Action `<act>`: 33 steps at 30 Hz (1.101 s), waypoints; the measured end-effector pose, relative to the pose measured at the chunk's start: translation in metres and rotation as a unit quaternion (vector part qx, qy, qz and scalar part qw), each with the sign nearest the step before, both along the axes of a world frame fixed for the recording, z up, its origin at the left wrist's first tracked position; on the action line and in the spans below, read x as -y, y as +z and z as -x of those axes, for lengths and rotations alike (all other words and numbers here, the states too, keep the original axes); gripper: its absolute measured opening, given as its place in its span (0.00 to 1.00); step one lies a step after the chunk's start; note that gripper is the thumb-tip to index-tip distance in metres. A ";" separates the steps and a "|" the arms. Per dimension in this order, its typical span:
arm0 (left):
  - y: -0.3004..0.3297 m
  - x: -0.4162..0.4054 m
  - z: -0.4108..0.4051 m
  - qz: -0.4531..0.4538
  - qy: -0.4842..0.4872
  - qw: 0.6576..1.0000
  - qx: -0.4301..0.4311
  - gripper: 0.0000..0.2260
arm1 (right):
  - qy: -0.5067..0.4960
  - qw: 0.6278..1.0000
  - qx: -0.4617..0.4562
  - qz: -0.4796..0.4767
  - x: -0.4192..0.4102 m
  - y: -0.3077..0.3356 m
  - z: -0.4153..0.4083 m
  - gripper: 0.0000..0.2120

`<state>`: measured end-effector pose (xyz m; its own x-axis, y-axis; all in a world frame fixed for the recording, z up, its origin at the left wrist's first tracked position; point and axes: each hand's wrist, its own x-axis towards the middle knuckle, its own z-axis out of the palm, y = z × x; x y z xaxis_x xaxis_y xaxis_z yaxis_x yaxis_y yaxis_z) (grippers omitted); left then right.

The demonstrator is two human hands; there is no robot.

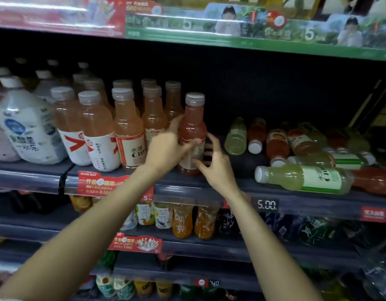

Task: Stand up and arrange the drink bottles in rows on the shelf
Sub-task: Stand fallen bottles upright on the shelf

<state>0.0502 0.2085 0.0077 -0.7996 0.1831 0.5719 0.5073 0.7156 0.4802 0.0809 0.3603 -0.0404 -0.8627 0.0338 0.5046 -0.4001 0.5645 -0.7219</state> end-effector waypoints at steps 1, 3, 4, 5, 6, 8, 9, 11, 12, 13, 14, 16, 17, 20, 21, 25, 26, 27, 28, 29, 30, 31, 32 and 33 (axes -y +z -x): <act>-0.011 0.005 -0.004 -0.013 0.004 1.000 -0.025 0.35 | 0.007 1.000 -0.005 0.000 0.006 -0.001 0.003 0.37; -0.029 0.011 -0.009 -0.033 -0.003 0.997 -0.075 0.36 | 0.015 1.000 -0.018 -0.008 0.014 -0.001 0.007 0.37; -0.035 0.015 -0.008 -0.044 -0.003 0.994 -0.102 0.35 | 0.011 0.999 -0.033 -0.021 0.017 -0.002 0.009 0.36; -0.038 0.019 -0.007 -0.052 -0.001 0.991 -0.125 0.34 | 0.001 0.998 -0.054 -0.036 0.020 -0.003 0.010 0.35; -0.039 0.023 -0.005 -0.051 0.005 0.989 -0.142 0.33 | -0.012 0.995 -0.081 -0.054 0.023 -0.004 0.011 0.33; -0.038 0.030 0.000 -0.020 0.012 0.985 -0.170 0.31 | -0.032 0.988 -0.125 -0.085 0.028 -0.004 0.012 0.29; -0.038 0.032 0.002 0.003 0.014 0.983 -0.182 0.30 | -0.039 0.986 -0.134 -0.093 0.031 -0.004 0.012 0.27; -0.038 0.035 0.005 0.042 0.011 0.978 -0.204 0.27 | -0.044 0.987 -0.125 -0.091 0.034 -0.003 0.014 0.27; -0.037 0.035 0.005 0.054 0.005 0.976 -0.209 0.27 | -0.041 0.989 -0.112 -0.089 0.034 -0.003 0.015 0.28; -0.036 0.035 0.005 0.060 0.000 0.977 -0.207 0.26 | -0.033 0.991 -0.099 -0.087 0.033 -0.003 0.016 0.29; -0.034 0.033 0.005 0.066 -0.003 0.977 -0.202 0.26 | -0.024 0.992 -0.089 -0.086 0.031 -0.003 0.018 0.31; -0.027 0.029 0.006 0.092 0.002 0.978 -0.188 0.27 | -0.012 0.992 -0.074 -0.104 0.022 -0.004 0.022 0.34; -0.024 0.028 0.007 0.109 0.004 0.978 -0.180 0.27 | -0.010 0.990 -0.068 -0.120 0.016 -0.004 0.024 0.34; -0.018 0.031 0.009 0.132 0.003 0.978 -0.161 0.30 | 0.014 0.988 -0.056 -0.141 0.007 -0.001 0.029 0.34; -0.017 0.032 0.009 0.131 0.002 0.979 -0.155 0.30 | 0.023 0.988 -0.054 -0.140 0.007 0.000 0.030 0.34; -0.018 0.030 0.004 0.111 0.011 0.982 -0.149 0.31 | 0.049 0.991 -0.020 -0.126 0.010 0.008 0.025 0.35; -0.019 0.025 0.001 0.099 0.016 0.983 -0.152 0.30 | 0.057 0.990 0.002 -0.131 0.007 0.010 0.022 0.35; -0.019 0.021 -0.003 0.089 0.025 0.983 -0.160 0.28 | 0.060 0.986 0.017 -0.152 0.002 0.013 0.017 0.35; -0.019 0.015 -0.007 0.084 0.036 0.980 -0.175 0.27 | 0.057 0.982 0.017 -0.182 -0.004 0.016 0.012 0.33; -0.018 0.008 -0.012 0.086 0.038 0.976 -0.197 0.25 | 0.048 0.977 0.004 -0.206 -0.013 0.017 0.004 0.32; -0.016 -0.001 -0.017 0.091 0.027 0.972 -0.217 0.24 | 0.038 0.975 -0.016 -0.220 -0.023 0.019 -0.006 0.29; -0.014 -0.010 -0.020 0.100 0.002 0.968 -0.231 0.22 | 0.029 0.972 -0.037 -0.229 -0.035 0.020 -0.016 0.27; -0.011 -0.019 -0.024 0.113 -0.032 0.965 -0.233 0.20 | 0.021 0.970 -0.053 -0.238 -0.048 0.022 -0.027 0.25; -0.008 -0.029 -0.027 0.135 -0.072 0.964 -0.218 0.20 | 0.011 0.968 -0.058 -0.244 -0.064 0.024 -0.039 0.24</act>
